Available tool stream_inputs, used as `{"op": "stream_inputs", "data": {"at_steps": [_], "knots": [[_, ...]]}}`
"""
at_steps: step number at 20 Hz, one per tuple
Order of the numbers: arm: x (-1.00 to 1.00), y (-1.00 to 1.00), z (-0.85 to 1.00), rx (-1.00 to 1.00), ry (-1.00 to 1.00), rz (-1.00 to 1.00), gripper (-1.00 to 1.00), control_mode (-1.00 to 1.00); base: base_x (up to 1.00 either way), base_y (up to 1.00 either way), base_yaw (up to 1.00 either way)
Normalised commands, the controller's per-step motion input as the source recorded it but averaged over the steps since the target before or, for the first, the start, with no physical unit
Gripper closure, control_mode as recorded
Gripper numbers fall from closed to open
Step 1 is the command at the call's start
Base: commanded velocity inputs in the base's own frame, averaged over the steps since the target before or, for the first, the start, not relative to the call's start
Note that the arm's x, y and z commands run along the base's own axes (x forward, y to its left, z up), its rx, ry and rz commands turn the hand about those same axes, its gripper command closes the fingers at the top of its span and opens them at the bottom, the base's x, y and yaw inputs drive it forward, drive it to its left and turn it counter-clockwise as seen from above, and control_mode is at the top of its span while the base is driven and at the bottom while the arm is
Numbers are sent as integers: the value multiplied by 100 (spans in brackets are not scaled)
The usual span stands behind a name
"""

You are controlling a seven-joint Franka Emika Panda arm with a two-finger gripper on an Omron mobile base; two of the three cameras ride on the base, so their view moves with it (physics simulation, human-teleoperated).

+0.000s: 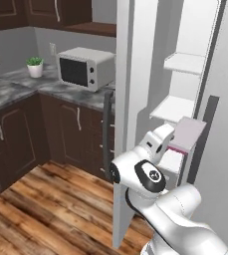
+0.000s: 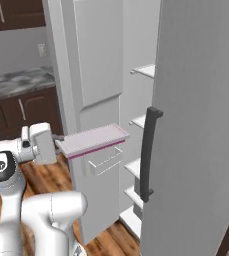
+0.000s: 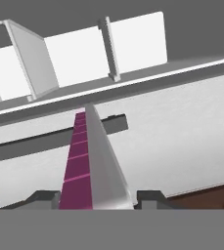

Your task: The ice cube tray has been filled with water. Take the tray and place it in the freezer to make ice. Close the freezer door after placing the tray.

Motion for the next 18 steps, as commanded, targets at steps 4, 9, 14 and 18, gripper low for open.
{"op": "stream_inputs", "data": {"at_steps": [4, 9, 14, 18], "knots": [[0, 0, 0, 0, 0, 0, 100, 100, 3, 0, -19], [0, 0, 0, 0, 0, 0, 100, 100, 7, 0, -21], [0, 0, 0, 0, 0, 0, 100, 100, 10, -2, -22], [0, 0, 0, 0, 0, 0, 100, 100, 19, 0, -22]]}}
